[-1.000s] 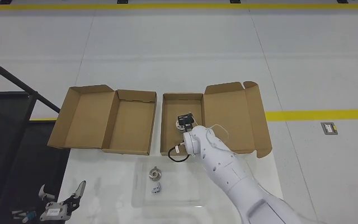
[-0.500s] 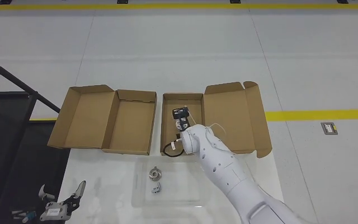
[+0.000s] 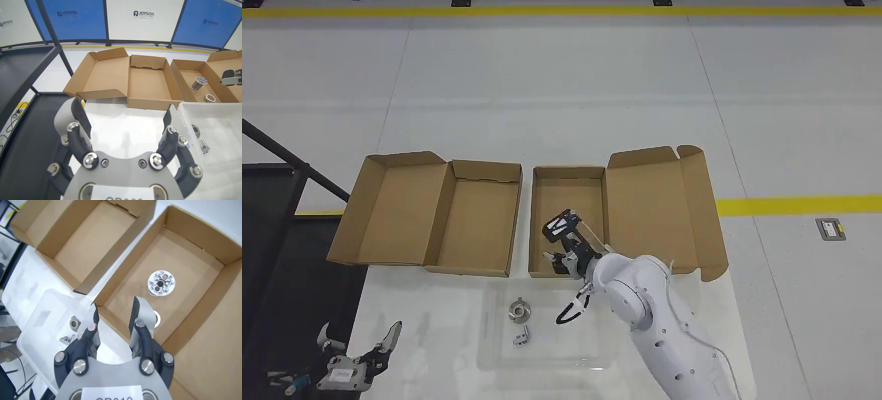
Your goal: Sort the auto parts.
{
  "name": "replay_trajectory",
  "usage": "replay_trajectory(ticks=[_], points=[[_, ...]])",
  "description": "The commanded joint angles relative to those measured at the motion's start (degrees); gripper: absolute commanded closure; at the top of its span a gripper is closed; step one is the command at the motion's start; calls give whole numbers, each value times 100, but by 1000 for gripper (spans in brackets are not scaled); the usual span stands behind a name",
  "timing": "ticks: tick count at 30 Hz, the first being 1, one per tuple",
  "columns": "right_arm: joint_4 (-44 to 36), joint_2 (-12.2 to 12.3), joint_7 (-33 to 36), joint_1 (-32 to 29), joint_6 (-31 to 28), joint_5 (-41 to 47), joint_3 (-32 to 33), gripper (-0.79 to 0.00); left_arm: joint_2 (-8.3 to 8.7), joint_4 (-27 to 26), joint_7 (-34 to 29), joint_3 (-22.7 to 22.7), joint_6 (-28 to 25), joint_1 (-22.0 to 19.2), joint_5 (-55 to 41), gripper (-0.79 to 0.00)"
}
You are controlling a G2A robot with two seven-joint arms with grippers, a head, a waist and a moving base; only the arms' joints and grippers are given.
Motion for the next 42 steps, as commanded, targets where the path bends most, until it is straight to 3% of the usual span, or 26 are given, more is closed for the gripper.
replay_trajectory(ticks=[1,5,6,8,9,13,28,33,35,42], points=[[-299,86,-108,-256,-701,36,178,-391,25,-143,-62,-134,-277,-5,210,-785],[-607,225,-315,-605,-1619,81,441,-437,89,-431,-241,-383,-980,-57,623,-785],[-668,256,-355,-672,-1786,51,489,-480,111,-521,-289,-437,-1214,-80,769,-785],[-774,309,-461,-797,-2090,5,558,-708,156,-659,-377,-531,-1663,-140,1084,-785],[-807,336,-489,-840,-2276,-36,571,-785,183,-732,-431,-563,-1925,-173,1284,-785],[-908,397,-525,-959,-2589,-187,635,-785,300,-990,-754,-712,-2999,-364,1952,-785],[-908,397,-525,-959,-2589,-187,635,-785,300,-990,-754,-712,-2999,-364,1952,-785],[-1261,439,-922,-1082,-2810,-384,539,-785,337,-1077,-1011,-487,-3084,-447,2632,-785],[-1526,476,-1159,-1190,-2968,-455,553,-785,373,-1103,-1043,-482,-3223,-591,2899,-785],[-2460,635,-1857,-1707,-3527,-242,950,-785,620,-1016,-1382,-229,-4838,-1654,3981,-785]])
